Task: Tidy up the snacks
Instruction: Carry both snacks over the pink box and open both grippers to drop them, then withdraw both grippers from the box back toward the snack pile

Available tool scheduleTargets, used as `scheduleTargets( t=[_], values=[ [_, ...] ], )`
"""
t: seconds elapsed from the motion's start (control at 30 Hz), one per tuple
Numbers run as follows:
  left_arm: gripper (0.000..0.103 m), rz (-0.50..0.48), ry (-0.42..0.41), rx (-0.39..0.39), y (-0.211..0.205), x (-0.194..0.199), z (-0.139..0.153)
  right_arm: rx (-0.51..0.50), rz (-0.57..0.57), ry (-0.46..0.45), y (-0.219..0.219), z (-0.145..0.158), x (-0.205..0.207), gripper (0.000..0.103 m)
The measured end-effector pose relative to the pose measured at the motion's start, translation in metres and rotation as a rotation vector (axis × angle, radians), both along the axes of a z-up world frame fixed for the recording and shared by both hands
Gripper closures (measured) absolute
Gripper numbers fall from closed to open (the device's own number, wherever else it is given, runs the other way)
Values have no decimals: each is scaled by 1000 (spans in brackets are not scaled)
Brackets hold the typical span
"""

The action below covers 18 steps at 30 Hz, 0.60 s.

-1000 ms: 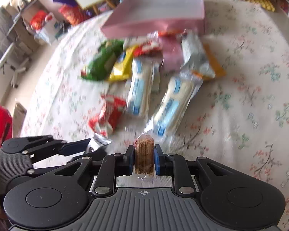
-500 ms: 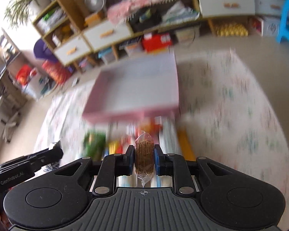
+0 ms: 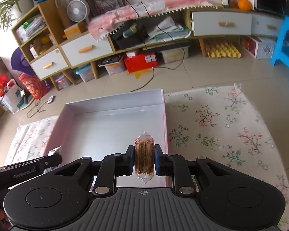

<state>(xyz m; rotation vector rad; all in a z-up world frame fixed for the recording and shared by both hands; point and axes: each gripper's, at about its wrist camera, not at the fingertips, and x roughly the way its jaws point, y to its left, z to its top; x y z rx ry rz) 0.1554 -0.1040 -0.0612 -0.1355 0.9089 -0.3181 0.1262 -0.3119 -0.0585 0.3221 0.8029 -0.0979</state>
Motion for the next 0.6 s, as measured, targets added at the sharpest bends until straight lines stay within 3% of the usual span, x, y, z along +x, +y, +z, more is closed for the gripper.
scheduleTargets(
  t=[0.07, 0.17, 0.2, 0.33, 0.4, 0.47, 0.6],
  values=[
    [80, 4, 61, 21, -3, 1, -6, -7, 4, 8, -1, -6, 5, 84],
    [80, 1, 85, 68, -8, -8, -3, -10, 24, 39, 1, -13, 7, 82],
    [80, 10, 99, 62, -7, -10, -1, -22, 25, 42, 2, -13, 6, 78],
    [79, 34, 152, 49, -3, -22, 5, -24, 26, 51, 1, -12, 1, 78],
    [76, 52, 103, 55, 0, -30, 15, -13, 17, 49, -1, -8, -3, 75],
    [66, 38, 30, 80, 1, -39, 25, 5, 7, 32, -3, 1, -9, 74],
    [47, 58, -20, 53, 11, -55, 44, 57, -8, 3, -6, 20, -25, 58]
  ],
)
